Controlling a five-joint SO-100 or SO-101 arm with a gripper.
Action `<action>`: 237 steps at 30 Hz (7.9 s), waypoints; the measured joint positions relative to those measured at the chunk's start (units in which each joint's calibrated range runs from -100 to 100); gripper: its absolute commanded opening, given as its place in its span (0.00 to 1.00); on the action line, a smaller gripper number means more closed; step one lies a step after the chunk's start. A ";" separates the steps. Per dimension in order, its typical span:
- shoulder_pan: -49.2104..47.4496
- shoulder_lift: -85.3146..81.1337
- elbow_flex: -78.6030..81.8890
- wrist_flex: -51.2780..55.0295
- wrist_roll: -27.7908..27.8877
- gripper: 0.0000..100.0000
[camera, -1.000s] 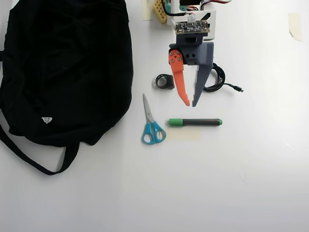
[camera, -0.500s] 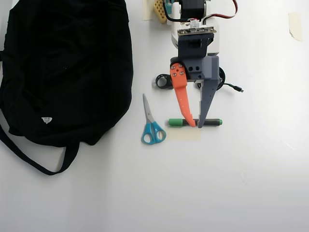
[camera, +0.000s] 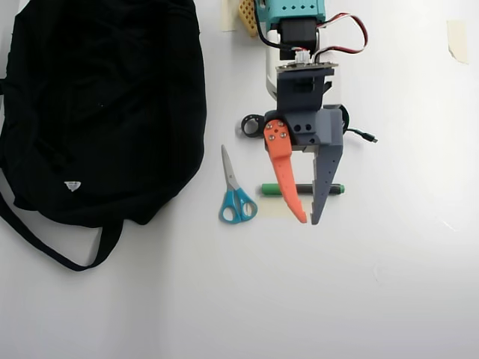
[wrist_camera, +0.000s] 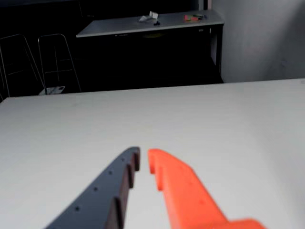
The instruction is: Put the green marker into the black bag
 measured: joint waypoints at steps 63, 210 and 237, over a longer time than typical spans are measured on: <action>-3.97 0.00 0.47 49.12 -0.15 0.02; -5.66 41.93 -44.34 74.62 -43.13 0.14; -5.22 41.93 -44.34 74.62 -43.13 0.34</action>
